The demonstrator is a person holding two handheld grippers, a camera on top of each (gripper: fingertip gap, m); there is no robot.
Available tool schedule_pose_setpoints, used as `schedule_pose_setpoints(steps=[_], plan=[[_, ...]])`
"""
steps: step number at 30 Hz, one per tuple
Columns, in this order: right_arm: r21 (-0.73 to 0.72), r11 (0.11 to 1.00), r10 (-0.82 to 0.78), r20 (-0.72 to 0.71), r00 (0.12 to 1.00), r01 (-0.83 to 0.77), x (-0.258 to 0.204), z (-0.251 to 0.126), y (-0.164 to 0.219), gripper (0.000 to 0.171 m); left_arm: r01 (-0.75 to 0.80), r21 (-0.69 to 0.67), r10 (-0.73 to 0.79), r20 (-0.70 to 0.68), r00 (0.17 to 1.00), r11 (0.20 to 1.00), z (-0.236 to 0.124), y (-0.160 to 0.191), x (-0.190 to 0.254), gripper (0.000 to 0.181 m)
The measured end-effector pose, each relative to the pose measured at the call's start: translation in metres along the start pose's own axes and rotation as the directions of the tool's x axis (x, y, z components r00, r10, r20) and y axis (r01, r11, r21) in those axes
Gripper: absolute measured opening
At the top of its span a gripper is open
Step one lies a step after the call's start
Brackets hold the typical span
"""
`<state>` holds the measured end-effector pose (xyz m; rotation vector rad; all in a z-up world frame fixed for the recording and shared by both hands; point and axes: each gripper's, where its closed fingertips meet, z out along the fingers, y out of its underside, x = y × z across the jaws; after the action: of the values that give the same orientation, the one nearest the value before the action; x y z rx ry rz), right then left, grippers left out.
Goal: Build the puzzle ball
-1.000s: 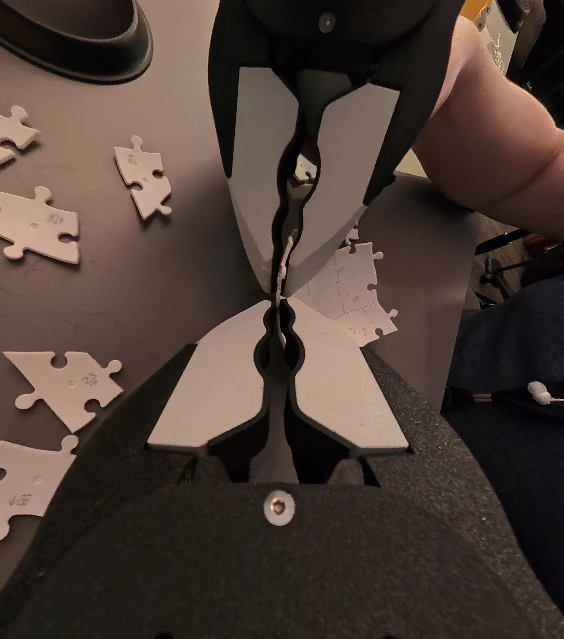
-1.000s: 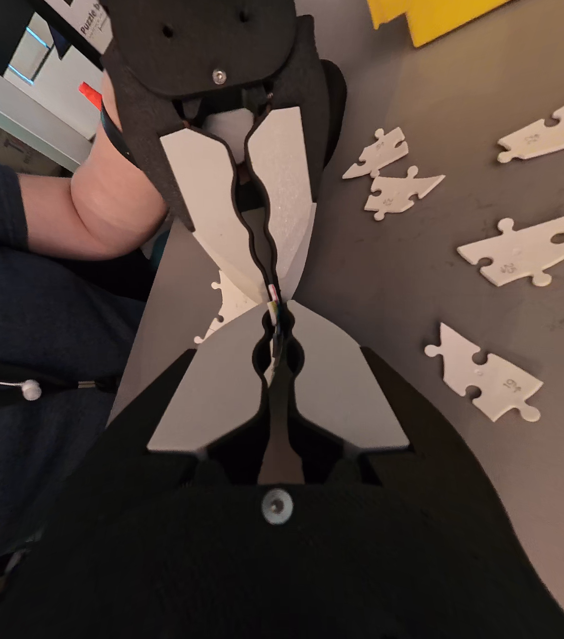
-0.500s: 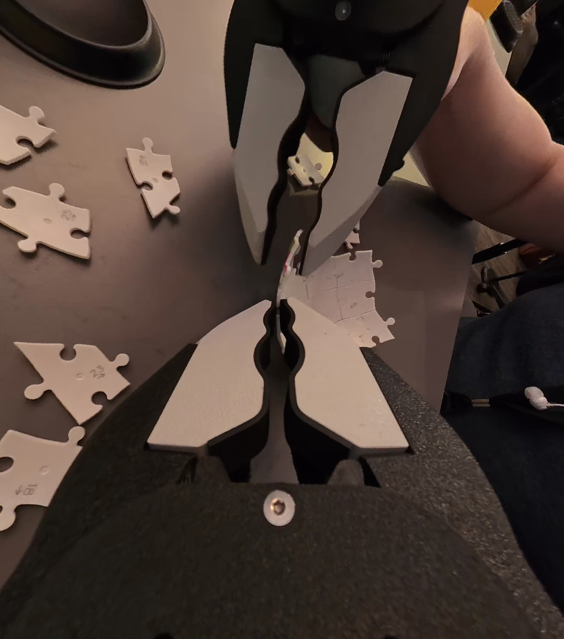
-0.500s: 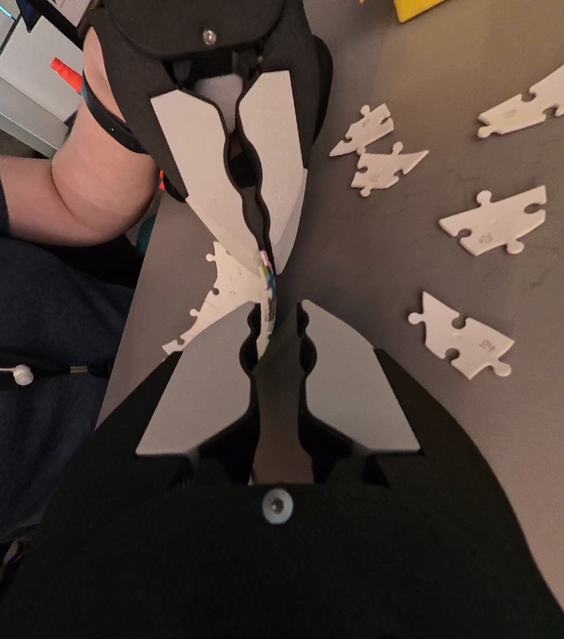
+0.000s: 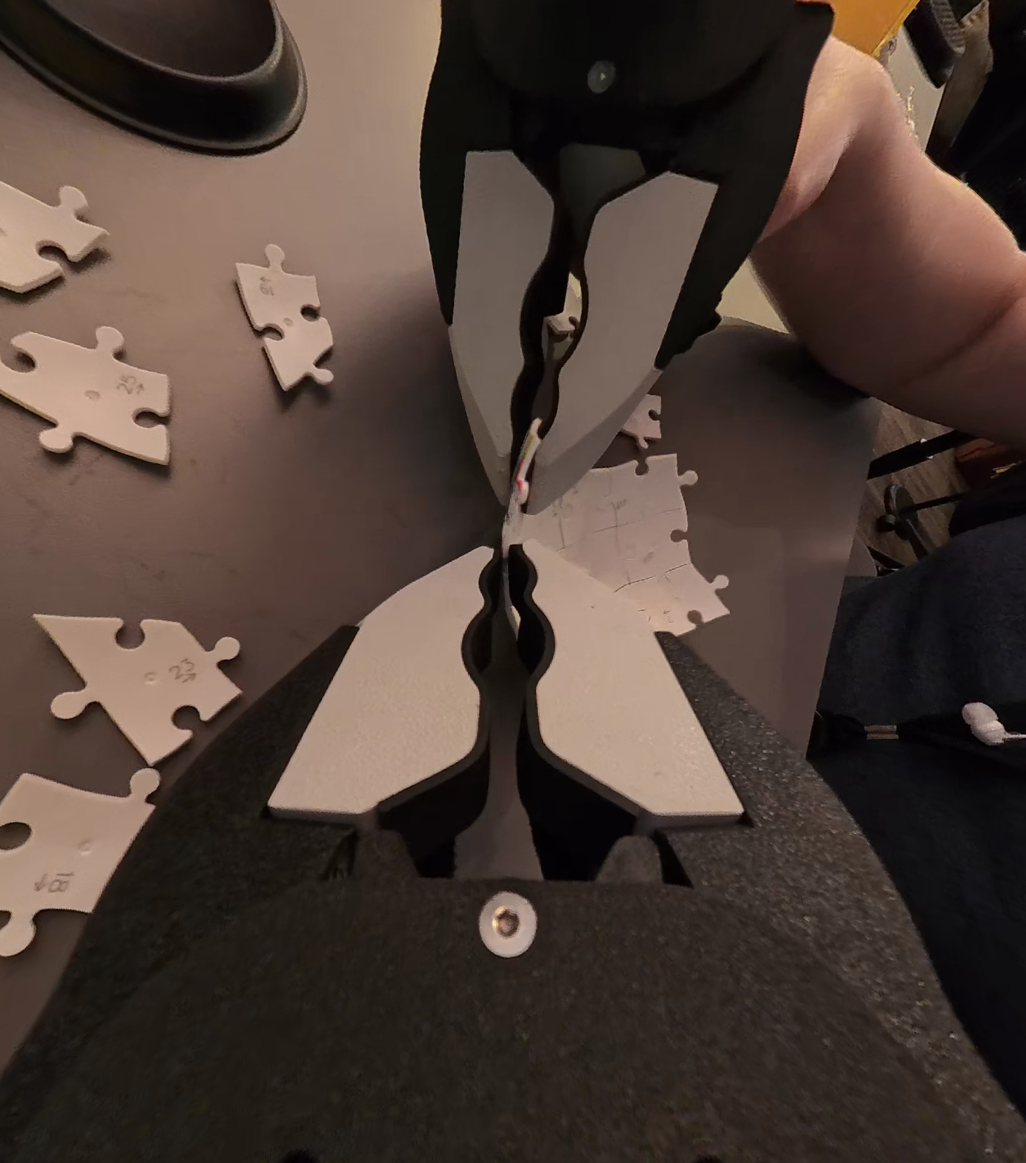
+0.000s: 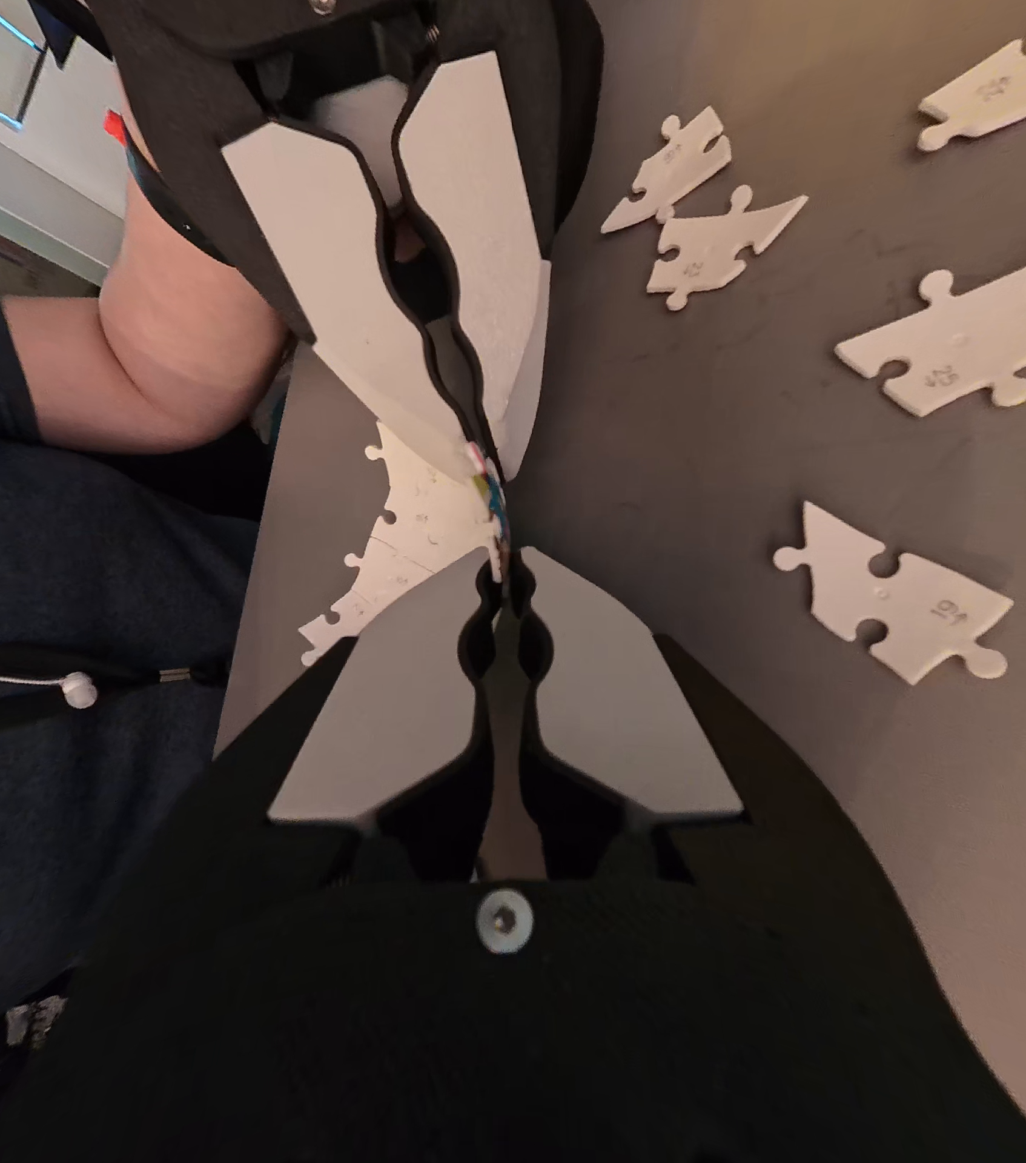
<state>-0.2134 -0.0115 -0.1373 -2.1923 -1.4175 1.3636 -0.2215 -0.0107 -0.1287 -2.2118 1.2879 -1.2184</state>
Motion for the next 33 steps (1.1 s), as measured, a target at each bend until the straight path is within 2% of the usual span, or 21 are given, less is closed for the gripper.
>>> schedule_pose_setpoints(steps=[4,6,8,14,24,33], plan=[[0.011,1.0,0.003,0.006,1.0,-0.003,-0.001,0.0,-0.001,0.003,0.03,0.013,-0.03,-0.023,0.999,0.999,-0.001,-0.001,0.002,0.003],[0.003,1.0,0.002,0.002,1.0,-0.002,-0.001,-0.001,0.0,0.003,0.036,0.033,-0.035,-0.029,0.999,0.999,-0.002,-0.005,0.002,0.012],[0.001,1.0,0.008,0.003,1.0,-0.008,-0.002,-0.001,0.0,0.003,0.024,0.045,-0.023,-0.032,0.999,0.999,-0.001,-0.008,0.003,0.013],[0.0,1.0,0.016,0.0,1.0,-0.016,-0.001,0.0,0.0,0.003,0.005,0.029,-0.004,-0.019,1.0,1.0,0.004,-0.009,0.002,0.003],[-0.002,1.0,0.0,-0.031,1.0,0.0,0.0,-0.002,0.0,0.003,0.008,0.043,-0.008,-0.002,1.0,0.999,0.005,-0.011,0.002,0.003],[-0.01,1.0,0.007,0.011,1.0,-0.007,-0.005,0.0,0.003,0.003,0.015,0.027,-0.014,-0.04,0.999,1.0,0.005,-0.008,0.007,0.002]])
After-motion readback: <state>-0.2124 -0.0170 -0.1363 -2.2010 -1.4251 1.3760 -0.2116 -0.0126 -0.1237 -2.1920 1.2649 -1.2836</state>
